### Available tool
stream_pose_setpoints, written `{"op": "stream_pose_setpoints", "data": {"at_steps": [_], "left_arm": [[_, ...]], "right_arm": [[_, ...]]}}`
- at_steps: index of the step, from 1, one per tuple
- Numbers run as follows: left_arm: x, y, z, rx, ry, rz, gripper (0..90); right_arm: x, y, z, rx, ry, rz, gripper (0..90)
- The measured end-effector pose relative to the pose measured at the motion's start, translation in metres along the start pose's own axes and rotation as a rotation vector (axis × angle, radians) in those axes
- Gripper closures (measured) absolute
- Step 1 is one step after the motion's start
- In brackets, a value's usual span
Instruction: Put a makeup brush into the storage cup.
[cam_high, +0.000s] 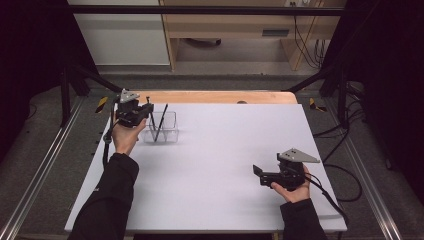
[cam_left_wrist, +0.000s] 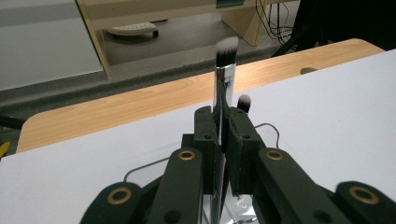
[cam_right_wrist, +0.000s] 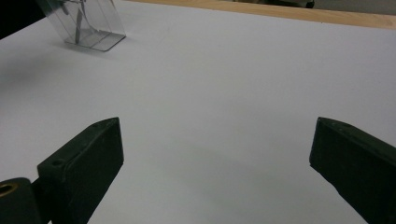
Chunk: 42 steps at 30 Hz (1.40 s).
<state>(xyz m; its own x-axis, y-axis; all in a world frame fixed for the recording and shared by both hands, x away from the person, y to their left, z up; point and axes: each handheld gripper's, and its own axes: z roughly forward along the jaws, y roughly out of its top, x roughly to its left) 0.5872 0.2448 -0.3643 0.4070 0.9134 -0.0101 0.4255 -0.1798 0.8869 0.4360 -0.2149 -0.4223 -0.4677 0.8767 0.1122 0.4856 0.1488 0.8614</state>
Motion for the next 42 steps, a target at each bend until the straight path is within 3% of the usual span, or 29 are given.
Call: {"op": "stream_pose_setpoints", "data": {"at_steps": [20,31,37,42], "left_arm": [[-0.004,-0.022,0.009,0.040,-0.007,-0.015,83.3],[-0.006,-0.028,0.004,0.059,-0.017,-0.018,82.3],[-0.005,-0.030,-0.001,0.052,-0.012,-0.029,76.2],[-0.007,-0.031,-0.015,0.017,-0.008,-0.028,67.4]], "right_arm": [[0.001,0.000,0.001,0.004,0.002,-0.001,3.4],[0.001,0.000,0.001,0.002,0.004,-0.002,3.3],[0.001,0.000,0.002,0.005,0.003,-0.003,3.2],[0.001,0.000,0.001,0.001,0.007,0.000,3.2]]}}
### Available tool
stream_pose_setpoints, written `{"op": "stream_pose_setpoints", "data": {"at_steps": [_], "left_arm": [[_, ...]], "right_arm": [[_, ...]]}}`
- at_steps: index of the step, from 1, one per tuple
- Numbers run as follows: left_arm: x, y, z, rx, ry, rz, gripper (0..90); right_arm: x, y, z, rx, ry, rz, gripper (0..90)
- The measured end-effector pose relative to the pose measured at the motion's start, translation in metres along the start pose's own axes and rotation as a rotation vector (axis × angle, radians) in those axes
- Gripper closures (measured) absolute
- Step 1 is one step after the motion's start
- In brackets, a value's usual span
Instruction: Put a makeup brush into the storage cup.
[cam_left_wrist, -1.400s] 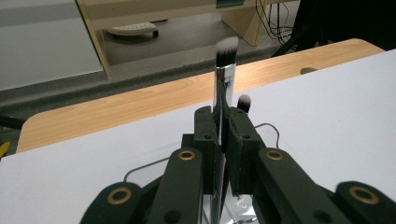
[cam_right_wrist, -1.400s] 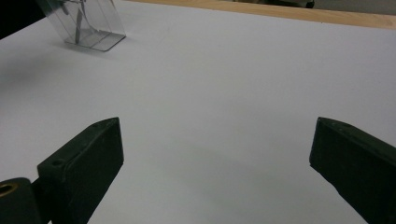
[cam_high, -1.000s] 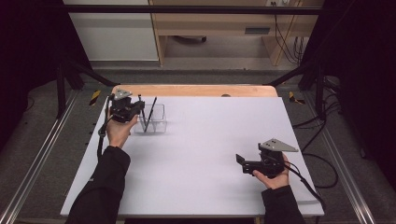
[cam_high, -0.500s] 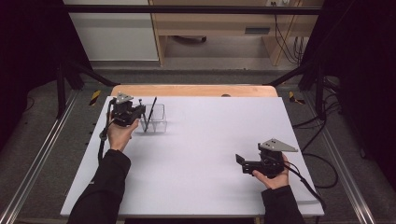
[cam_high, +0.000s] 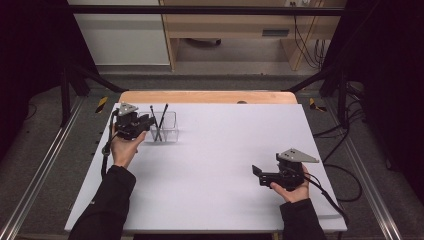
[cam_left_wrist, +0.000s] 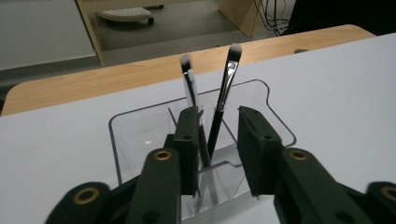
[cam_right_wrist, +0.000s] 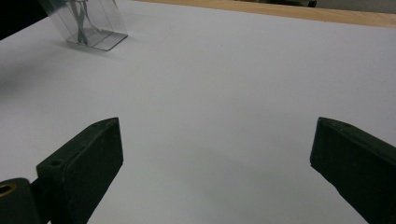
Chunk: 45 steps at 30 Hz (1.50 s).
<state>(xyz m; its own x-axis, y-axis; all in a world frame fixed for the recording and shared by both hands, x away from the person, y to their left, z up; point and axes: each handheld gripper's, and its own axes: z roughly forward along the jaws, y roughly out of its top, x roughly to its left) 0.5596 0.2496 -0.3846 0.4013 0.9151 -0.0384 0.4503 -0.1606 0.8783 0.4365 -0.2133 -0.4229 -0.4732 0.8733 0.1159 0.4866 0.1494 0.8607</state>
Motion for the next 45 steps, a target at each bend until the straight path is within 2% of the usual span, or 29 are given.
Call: {"op": "stream_pose_setpoints", "data": {"at_steps": [5,14,18,23,24,35,39,45], "left_arm": [[-0.001,-0.001,-0.011,-0.029,-0.009,0.004,59.0],[-0.010,-0.013,-0.038,-0.066,-0.075,0.020,44.7],[-0.014,-0.019,-0.048,-0.079,-0.102,0.011,37.5],[-0.020,-0.026,-0.054,-0.077,-0.119,0.021,30.1],[-0.024,-0.029,-0.056,-0.076,-0.119,0.033,28.8],[-0.039,-0.048,-0.067,-0.058,-0.167,0.063,19.4],[-0.041,-0.055,-0.071,-0.045,-0.164,0.063,15.3],[-0.039,-0.071,-0.077,-0.037,-0.165,0.039,13.2]], "right_arm": [[0.000,0.000,-0.001,-0.005,0.002,0.000,3.0],[-0.001,0.002,-0.004,-0.021,0.006,-0.001,2.9],[0.000,0.003,-0.006,-0.027,0.016,-0.006,3.0],[0.000,0.004,-0.006,-0.028,0.016,-0.008,2.9],[0.000,0.004,-0.007,-0.031,0.016,-0.009,2.9],[0.000,0.006,-0.011,-0.049,0.025,-0.009,2.6],[0.000,0.006,-0.012,-0.052,0.029,-0.013,2.6],[0.000,0.006,-0.012,-0.049,0.035,-0.015,2.6]]}}
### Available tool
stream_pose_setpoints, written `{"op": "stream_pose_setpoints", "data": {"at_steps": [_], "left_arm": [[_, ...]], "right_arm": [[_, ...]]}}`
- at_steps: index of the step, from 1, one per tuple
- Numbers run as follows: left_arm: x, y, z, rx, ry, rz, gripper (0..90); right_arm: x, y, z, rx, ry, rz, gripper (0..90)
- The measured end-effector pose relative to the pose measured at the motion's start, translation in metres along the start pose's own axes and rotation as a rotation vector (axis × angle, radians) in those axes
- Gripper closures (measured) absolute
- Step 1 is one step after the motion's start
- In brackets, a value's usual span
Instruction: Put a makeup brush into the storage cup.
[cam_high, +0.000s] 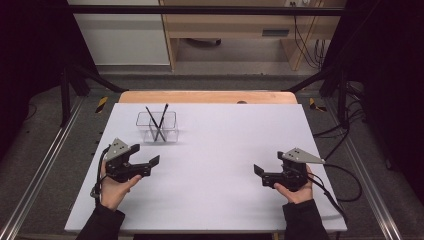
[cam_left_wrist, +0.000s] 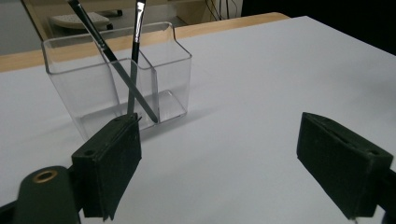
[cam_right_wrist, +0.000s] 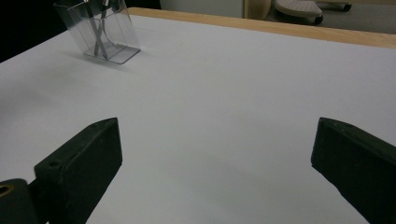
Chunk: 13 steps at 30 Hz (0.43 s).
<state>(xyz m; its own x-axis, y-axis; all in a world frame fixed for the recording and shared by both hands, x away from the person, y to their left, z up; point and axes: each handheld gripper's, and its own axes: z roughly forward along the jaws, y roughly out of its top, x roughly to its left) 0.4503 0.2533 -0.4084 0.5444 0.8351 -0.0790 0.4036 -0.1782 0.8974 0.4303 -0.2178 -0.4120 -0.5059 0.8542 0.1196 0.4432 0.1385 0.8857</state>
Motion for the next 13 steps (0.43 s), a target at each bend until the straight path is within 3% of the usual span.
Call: {"op": "stream_pose_setpoints", "data": {"at_steps": [5,13], "left_arm": [[0.002,-0.011,-0.001,0.009,-0.003,-0.011,13.2],[0.002,-0.016,-0.004,0.011,-0.001,-0.004,13.2]], "right_arm": [[0.000,0.000,0.000,0.001,0.002,0.000,2.6],[0.000,0.000,-0.001,-0.002,0.006,0.001,2.6]]}}
